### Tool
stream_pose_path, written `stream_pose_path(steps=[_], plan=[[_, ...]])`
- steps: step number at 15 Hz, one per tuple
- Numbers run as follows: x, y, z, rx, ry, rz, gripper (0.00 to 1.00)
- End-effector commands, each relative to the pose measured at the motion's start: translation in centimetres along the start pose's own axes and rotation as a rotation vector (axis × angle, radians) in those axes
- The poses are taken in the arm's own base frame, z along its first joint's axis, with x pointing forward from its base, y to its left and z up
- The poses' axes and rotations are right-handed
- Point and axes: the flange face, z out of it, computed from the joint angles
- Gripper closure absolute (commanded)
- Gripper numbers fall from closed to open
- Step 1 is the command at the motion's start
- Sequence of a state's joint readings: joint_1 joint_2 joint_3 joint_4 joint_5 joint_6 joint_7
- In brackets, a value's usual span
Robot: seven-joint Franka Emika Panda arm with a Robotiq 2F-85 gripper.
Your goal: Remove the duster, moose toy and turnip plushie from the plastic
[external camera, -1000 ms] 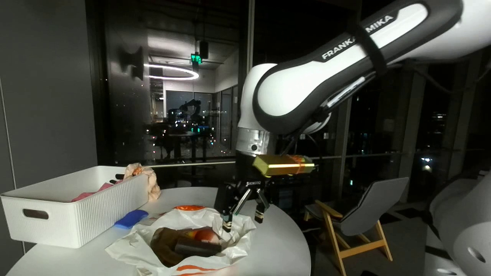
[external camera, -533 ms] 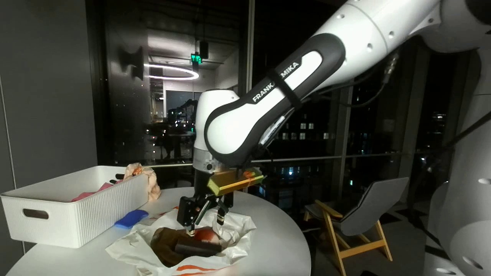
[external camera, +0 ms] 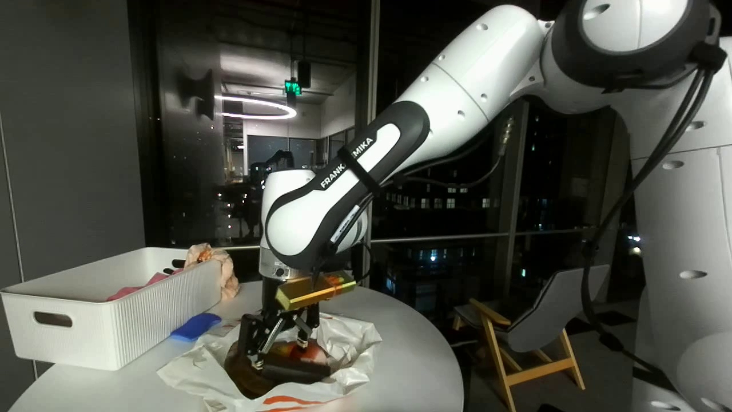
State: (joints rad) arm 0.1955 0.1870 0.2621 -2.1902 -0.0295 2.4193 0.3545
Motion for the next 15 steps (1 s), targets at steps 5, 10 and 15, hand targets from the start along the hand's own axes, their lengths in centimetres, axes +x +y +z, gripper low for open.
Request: stream_pose_path(steps=[5, 10, 15], plan=[[2.5, 1.7, 2.6, -0.071, -0.007, -0.083, 0.27], [2.2, 2.5, 2.2, -0.036, 0.010, -0.089, 0.67], [1.9, 2.7, 0.3, -0.013, 0.030, -0.087, 0.86]])
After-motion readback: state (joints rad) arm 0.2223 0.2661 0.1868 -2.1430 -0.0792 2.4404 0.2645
